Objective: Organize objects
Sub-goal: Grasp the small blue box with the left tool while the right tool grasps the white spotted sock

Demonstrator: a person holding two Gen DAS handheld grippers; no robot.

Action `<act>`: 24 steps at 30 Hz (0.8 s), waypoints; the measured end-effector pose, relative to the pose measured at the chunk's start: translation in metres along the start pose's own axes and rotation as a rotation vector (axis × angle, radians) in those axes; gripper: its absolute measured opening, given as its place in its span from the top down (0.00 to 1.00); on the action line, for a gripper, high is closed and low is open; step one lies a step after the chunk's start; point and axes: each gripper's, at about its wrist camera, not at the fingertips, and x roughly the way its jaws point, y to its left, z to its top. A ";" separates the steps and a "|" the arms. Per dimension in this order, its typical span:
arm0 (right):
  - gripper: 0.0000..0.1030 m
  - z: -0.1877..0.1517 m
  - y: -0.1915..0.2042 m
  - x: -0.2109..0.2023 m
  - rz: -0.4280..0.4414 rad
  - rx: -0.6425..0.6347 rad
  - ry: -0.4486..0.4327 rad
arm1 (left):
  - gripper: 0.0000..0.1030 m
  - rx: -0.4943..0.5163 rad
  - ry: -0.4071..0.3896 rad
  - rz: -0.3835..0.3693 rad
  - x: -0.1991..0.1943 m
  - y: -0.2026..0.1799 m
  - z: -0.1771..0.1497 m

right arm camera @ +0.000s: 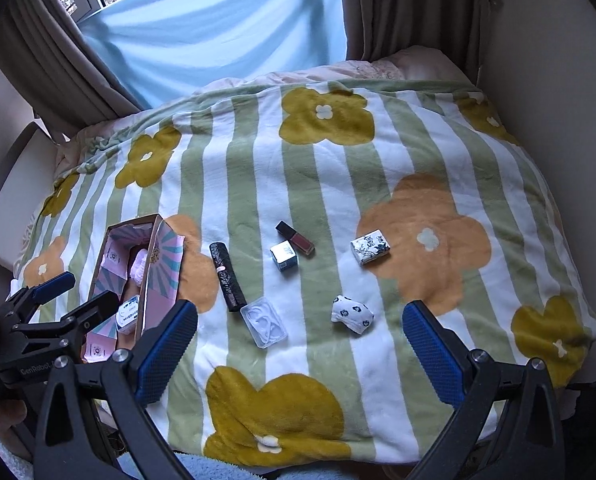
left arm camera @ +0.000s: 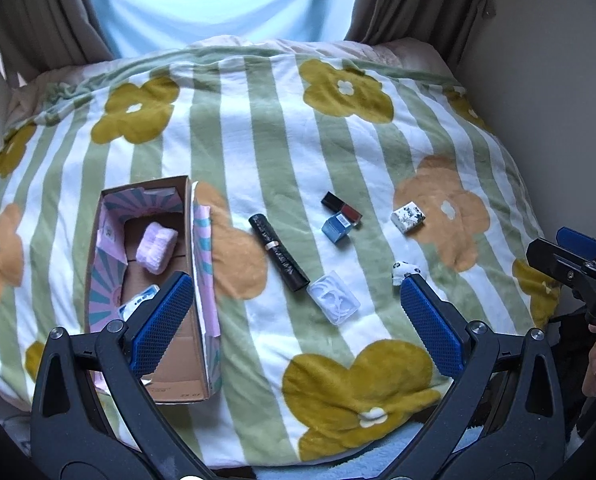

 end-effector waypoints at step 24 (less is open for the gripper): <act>0.01 -0.027 -0.056 0.145 -0.096 0.228 0.136 | 0.01 0.230 0.149 -0.128 0.179 -0.045 0.046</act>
